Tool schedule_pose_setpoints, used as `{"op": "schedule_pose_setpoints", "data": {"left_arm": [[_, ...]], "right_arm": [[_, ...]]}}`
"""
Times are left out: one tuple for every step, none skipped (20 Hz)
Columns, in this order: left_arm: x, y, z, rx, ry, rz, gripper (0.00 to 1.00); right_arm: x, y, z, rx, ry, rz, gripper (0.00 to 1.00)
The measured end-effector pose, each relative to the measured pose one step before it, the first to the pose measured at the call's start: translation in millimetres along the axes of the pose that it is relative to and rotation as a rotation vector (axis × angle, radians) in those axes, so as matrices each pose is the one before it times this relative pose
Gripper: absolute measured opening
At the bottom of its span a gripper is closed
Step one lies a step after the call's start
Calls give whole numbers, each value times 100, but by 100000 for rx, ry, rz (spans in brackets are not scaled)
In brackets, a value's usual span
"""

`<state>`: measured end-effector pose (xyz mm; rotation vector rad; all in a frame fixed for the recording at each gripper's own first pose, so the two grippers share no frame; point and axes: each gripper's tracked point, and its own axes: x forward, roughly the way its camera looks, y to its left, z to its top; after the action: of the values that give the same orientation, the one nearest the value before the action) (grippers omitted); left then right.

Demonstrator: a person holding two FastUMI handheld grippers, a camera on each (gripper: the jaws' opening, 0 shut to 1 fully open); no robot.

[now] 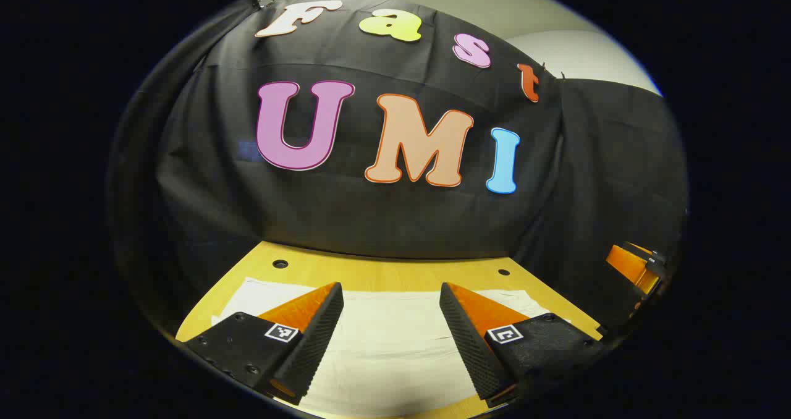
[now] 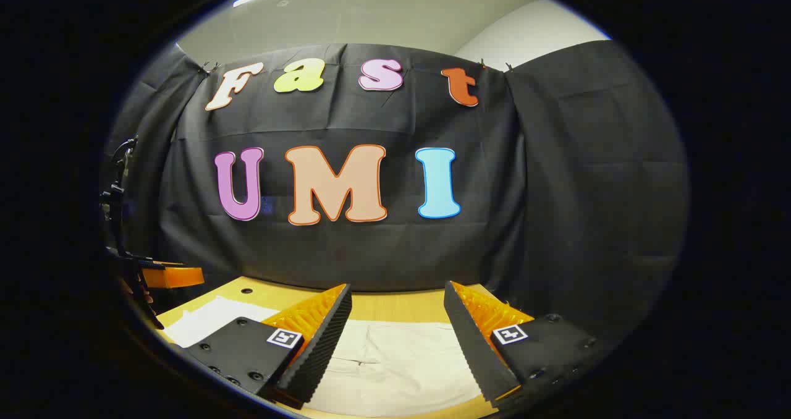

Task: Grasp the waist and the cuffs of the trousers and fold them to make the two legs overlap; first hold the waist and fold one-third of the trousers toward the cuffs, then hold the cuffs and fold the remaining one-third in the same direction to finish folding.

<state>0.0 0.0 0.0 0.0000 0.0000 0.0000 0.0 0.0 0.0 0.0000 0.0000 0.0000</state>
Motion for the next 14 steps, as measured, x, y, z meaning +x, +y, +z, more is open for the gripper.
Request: {"op": "schedule_pose_setpoints", "data": {"left_arm": [[291,-148,20,-143,258,-563,95],[200,-57,-159,-77,372,-437,95],[168,-46,-61,5,141,-309,95],[211,-22,-101,-31,290,-296,95],[184,-24,-40,-107,262,-345,95],[162,83,-88,-140,372,-244,95],[149,64,-93,-178,323,-116,95],[174,134,-170,-212,367,-115,95],[69,122,105,-213,207,-18,95],[125,191,-90,-163,123,24,95],[109,154,34,-22,130,137,94],[93,172,-140,166,308,100,95],[51,135,16,158,180,13,95],[69,152,-151,8,191,-91,95]], "right_arm": [[94,42,-31,-290,216,-229,94],[86,-41,-143,-256,173,-211,94],[122,12,-14,-221,45,-304,94],[135,-5,-195,-120,293,-227,94],[122,10,-100,-69,439,-273,94],[153,0,-128,-139,355,-272,94],[97,41,1,-219,359,-182,96],[136,36,-103,-200,21,-213,96],[165,58,88,-127,59,-146,96],[89,86,-129,-118,205,-102,96],[177,48,-122,-131,275,-173,96],[6,79,-73,-112,253,-90,96],[51,90,-96,-87,325,-67,96],[68,135,-139,-112,239,-69,96]]}}
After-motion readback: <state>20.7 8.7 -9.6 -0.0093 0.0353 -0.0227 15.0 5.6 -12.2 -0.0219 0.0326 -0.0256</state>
